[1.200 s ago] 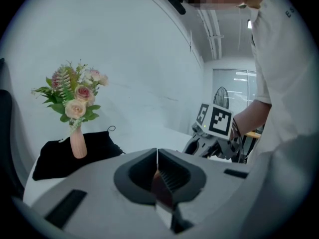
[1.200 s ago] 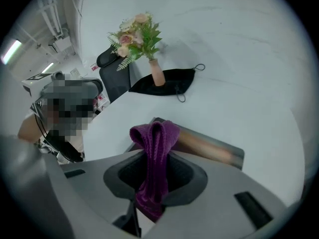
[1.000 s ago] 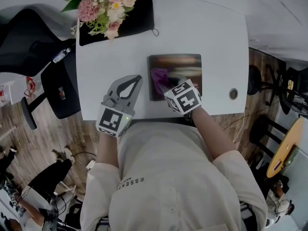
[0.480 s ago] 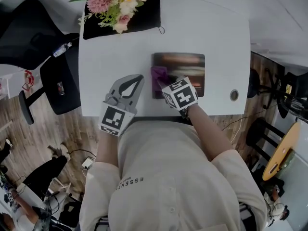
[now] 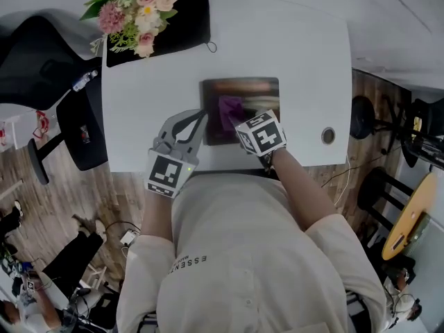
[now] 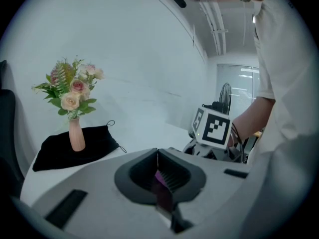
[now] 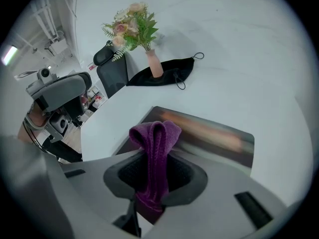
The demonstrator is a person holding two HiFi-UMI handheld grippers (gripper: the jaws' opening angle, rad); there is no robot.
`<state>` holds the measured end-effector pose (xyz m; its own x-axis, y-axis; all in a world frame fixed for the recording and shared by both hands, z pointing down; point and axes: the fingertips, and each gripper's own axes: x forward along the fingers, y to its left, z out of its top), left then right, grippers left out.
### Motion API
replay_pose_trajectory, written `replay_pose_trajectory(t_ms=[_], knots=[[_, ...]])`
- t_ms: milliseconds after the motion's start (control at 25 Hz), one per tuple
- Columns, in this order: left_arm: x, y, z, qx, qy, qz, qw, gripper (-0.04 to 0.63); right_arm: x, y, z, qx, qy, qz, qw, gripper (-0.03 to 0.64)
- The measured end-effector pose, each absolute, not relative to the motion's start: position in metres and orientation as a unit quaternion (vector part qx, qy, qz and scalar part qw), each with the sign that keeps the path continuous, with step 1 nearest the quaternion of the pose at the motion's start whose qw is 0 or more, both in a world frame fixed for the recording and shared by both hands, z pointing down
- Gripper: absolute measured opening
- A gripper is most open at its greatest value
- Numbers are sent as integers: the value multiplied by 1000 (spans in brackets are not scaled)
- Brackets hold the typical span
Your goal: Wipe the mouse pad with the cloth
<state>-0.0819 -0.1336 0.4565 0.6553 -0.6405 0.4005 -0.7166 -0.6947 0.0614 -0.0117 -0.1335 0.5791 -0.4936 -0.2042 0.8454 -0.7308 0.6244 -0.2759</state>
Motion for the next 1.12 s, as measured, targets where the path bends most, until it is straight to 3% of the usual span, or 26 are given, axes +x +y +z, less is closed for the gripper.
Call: replay_pose_trajectory(t_ms=[520, 1120], knots=[[-9, -143, 457, 907, -359, 201, 91, 2, 74, -146, 581, 310, -795, 333, 401, 100], [30, -118, 451, 901, -380, 198, 71, 2, 163, -146, 583, 369, -772, 303, 419, 100]])
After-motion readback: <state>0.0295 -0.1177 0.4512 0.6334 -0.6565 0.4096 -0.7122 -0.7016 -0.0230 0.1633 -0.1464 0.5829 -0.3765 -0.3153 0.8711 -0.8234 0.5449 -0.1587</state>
